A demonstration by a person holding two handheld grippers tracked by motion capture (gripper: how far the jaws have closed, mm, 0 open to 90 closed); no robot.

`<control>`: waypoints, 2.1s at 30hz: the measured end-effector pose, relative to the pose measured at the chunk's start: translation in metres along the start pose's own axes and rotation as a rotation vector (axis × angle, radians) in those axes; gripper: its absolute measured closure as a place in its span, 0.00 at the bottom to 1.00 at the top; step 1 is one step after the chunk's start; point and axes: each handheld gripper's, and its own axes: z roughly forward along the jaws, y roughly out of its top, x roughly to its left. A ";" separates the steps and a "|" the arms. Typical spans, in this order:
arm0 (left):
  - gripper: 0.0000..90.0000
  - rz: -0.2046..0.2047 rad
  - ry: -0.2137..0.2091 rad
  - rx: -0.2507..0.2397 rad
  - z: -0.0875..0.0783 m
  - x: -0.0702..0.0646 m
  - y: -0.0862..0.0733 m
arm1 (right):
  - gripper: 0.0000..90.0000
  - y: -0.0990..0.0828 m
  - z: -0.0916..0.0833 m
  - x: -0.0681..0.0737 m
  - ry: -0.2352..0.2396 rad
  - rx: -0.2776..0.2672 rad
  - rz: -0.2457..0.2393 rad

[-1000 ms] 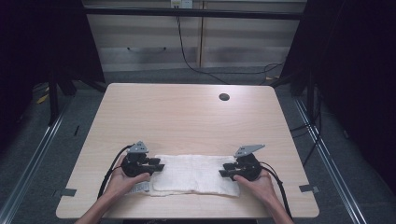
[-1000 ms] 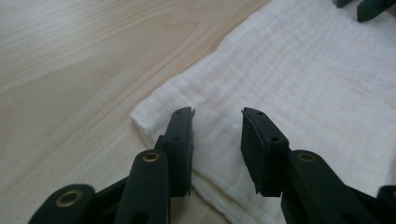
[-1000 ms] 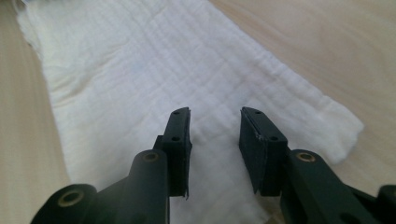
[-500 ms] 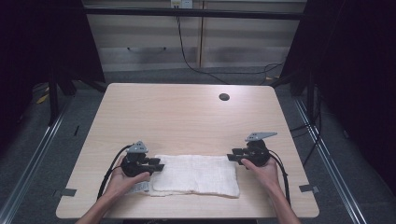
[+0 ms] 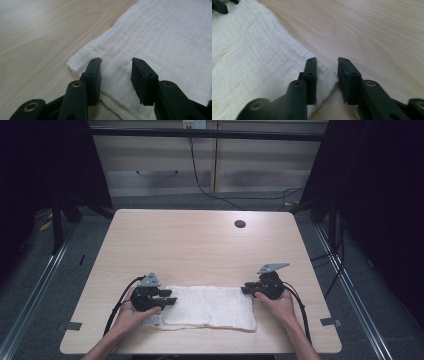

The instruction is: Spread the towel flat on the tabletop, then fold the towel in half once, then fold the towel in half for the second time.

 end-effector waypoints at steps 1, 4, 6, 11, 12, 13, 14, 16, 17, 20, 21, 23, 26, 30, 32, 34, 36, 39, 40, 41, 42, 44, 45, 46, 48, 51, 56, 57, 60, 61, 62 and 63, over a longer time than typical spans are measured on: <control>0.66 0.001 0.002 0.000 0.000 0.000 0.000 | 0.88 0.000 0.000 0.000 0.006 -0.002 0.007; 0.66 -0.009 -0.004 0.003 0.000 0.000 0.001 | 0.95 -0.001 0.001 -0.001 0.008 -0.001 0.016; 0.66 -0.031 -0.028 0.004 -0.001 0.004 0.001 | 0.97 -0.001 0.000 -0.002 0.011 -0.009 0.020; 0.65 -0.060 -0.015 -0.020 -0.009 0.013 0.010 | 0.97 -0.001 -0.001 -0.002 0.007 -0.017 0.031; 0.65 -0.068 -0.003 -0.040 -0.012 0.015 0.012 | 0.97 -0.001 -0.001 -0.002 0.006 -0.015 0.031; 0.66 -0.077 0.014 -0.057 -0.014 0.018 0.013 | 0.97 -0.001 -0.001 -0.002 0.005 -0.014 0.031; 0.66 -0.095 0.020 -0.054 -0.016 0.023 0.016 | 0.97 -0.001 0.000 -0.002 0.006 -0.015 0.031; 0.66 -0.107 0.035 -0.068 -0.017 0.032 0.019 | 0.97 -0.001 0.000 -0.002 0.005 -0.014 0.031; 0.67 -0.136 0.029 -0.086 -0.018 0.038 0.019 | 0.97 -0.001 0.000 -0.003 0.006 -0.015 0.028; 0.72 -0.134 0.018 -0.051 -0.013 0.045 0.021 | 0.97 -0.001 0.001 -0.003 0.003 -0.013 0.031; 0.72 -0.130 0.014 -0.051 -0.011 0.046 0.021 | 0.98 -0.001 0.001 -0.003 0.004 -0.014 0.029; 0.73 -0.114 0.007 -0.047 -0.009 0.045 0.020 | 0.98 -0.001 0.001 -0.003 0.005 -0.014 0.029; 0.73 -0.093 0.005 -0.031 -0.005 0.041 0.020 | 0.98 -0.001 0.001 -0.003 0.004 -0.013 0.031; 0.74 -0.077 0.003 -0.004 0.001 0.039 0.016 | 0.98 -0.001 0.001 -0.002 0.003 -0.013 0.030; 0.74 -0.059 0.014 0.018 0.005 0.037 0.013 | 0.98 -0.001 0.002 -0.002 0.003 -0.014 0.033; 0.76 -0.049 0.007 0.018 0.004 0.035 0.012 | 0.98 -0.001 0.002 -0.003 0.008 -0.016 0.036; 0.81 -0.023 0.012 0.019 0.003 0.032 0.010 | 0.98 -0.001 0.003 -0.004 0.014 -0.021 0.040; 0.93 -0.003 -0.001 0.021 0.004 0.028 0.009 | 0.98 -0.001 0.002 -0.003 0.013 -0.020 0.049; 0.95 -0.001 0.003 0.023 0.004 0.027 0.010 | 0.98 -0.001 0.001 -0.003 0.015 -0.023 0.050; 0.95 -0.001 0.007 0.021 0.004 0.026 0.010 | 0.98 -0.001 0.001 -0.003 0.015 -0.029 0.047; 0.95 0.004 0.006 0.023 0.004 0.026 0.010 | 0.98 -0.001 0.000 -0.002 0.013 -0.035 0.050; 0.96 0.004 0.012 0.030 0.004 0.026 0.010 | 0.98 0.000 -0.003 -0.001 0.021 -0.058 0.050; 0.96 -0.005 0.009 0.027 0.004 0.026 0.010 | 0.98 0.001 -0.005 -0.001 0.020 -0.065 0.049; 0.96 -0.011 0.008 0.028 0.004 0.026 0.010 | 0.98 0.002 -0.007 -0.001 0.023 -0.081 0.048; 0.96 -0.020 0.007 0.027 0.004 0.027 0.010 | 0.98 0.002 -0.010 0.000 0.028 -0.097 0.045; 0.96 -0.019 0.017 0.028 0.004 0.025 0.010 | 0.98 0.004 -0.014 0.002 0.038 -0.126 0.041; 0.96 -0.027 0.023 0.029 0.005 0.025 0.011 | 0.98 0.008 -0.020 0.006 0.054 -0.159 0.024; 0.96 -0.028 0.023 0.028 0.005 0.025 0.011 | 0.98 0.009 -0.021 0.007 0.057 -0.164 0.022; 0.96 -0.039 0.030 0.026 0.005 0.025 0.011 | 0.98 0.012 -0.024 0.013 0.066 -0.174 0.002; 0.96 -0.040 0.033 0.025 0.006 0.025 0.011 | 0.98 0.013 -0.025 0.015 0.068 -0.174 -0.002; 0.96 -0.033 0.032 0.024 0.006 0.025 0.011 | 0.98 0.013 -0.025 0.016 0.077 -0.177 -0.005; 0.96 -0.024 0.037 0.027 0.006 0.025 0.012 | 0.98 0.014 -0.026 0.018 0.085 -0.176 -0.007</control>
